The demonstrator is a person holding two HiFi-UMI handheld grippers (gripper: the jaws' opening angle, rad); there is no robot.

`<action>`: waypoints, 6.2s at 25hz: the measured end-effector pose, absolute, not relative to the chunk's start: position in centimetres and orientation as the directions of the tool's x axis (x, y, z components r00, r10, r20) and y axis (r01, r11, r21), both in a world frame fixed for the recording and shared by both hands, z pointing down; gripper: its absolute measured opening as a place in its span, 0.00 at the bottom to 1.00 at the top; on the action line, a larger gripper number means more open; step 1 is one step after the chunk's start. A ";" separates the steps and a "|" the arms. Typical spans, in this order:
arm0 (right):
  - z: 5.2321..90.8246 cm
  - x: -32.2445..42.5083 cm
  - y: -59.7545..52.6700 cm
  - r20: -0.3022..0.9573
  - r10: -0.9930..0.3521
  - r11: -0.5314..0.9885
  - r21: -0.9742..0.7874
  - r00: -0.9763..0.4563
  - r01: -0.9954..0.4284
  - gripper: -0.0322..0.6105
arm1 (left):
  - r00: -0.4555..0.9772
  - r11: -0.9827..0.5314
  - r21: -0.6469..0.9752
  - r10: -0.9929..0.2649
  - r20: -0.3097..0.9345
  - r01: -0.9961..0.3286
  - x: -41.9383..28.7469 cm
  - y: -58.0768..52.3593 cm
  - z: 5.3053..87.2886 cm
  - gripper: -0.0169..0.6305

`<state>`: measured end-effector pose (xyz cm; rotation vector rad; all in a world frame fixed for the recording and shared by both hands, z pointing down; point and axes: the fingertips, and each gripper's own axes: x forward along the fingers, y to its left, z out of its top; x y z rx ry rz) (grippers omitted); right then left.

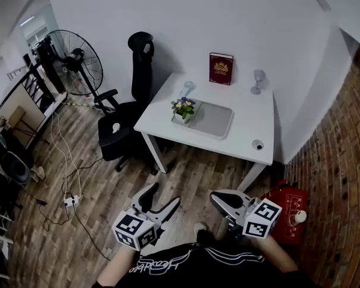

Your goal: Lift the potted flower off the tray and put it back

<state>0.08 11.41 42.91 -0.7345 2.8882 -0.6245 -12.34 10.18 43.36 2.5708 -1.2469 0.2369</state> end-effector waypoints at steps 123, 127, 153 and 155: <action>46.1 6.9 -8.3 0.109 -0.635 0.651 -0.457 -0.765 -0.606 0.05 | 0.737 -0.662 0.325 -0.599 0.313 -0.675 -6.1 -10.9 46.2 0.56; 46.2 6.8 -7.6 0.113 -0.636 0.647 -0.460 -0.763 -0.608 0.05 | 0.737 -0.660 0.328 -0.599 0.313 -0.676 -6.2 -10.3 46.4 0.56; 43.7 5.1 -14.2 0.103 -0.739 0.555 -0.467 -0.666 -0.688 0.05 | 0.720 -0.709 0.205 -0.571 0.394 -0.674 -9.2 -21.2 46.6 0.56; 43.5 5.2 -14.5 0.104 -0.754 0.541 -0.463 -0.649 -0.702 0.05 | 0.719 -0.713 0.194 -0.571 0.396 -0.674 -9.5 -22.5 46.8 0.56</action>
